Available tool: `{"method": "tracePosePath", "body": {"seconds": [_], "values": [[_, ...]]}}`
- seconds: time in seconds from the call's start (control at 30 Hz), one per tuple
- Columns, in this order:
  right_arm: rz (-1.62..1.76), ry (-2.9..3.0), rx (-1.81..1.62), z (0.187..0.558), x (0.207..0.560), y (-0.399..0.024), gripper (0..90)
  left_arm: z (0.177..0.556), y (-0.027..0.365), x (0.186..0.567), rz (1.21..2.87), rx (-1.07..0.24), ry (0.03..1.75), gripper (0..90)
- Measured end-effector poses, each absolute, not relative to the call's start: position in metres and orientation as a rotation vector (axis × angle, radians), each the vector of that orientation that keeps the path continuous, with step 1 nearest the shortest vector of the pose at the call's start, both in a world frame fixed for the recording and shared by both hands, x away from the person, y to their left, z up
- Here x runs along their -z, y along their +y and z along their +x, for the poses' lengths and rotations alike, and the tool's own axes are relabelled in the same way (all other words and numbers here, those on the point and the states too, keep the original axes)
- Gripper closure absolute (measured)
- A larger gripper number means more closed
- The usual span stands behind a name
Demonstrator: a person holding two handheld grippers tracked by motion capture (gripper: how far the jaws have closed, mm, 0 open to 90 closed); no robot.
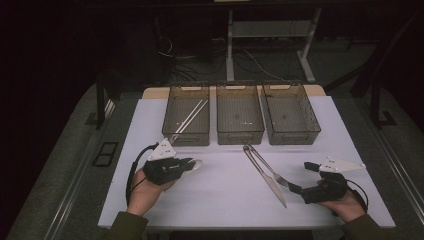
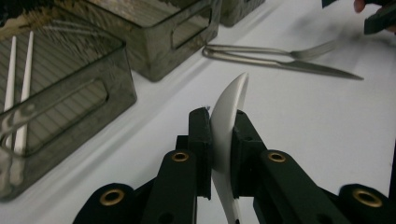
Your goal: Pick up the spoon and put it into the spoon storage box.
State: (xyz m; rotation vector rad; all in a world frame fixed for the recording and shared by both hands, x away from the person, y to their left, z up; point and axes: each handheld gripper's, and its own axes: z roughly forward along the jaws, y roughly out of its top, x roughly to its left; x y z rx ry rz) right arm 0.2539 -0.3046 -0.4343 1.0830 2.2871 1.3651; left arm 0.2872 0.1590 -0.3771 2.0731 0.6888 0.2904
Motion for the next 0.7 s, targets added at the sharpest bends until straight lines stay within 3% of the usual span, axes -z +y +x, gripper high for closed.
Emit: {"method": "tracePosePath", "body": {"seconds": [0.7], "values": [[1.096, 2.284, -1.368, 0.254, 0.434, -0.305, 1.0, 0.324, 0.126, 0.359, 2.014, -0.295, 0.638, 80.6]]}}
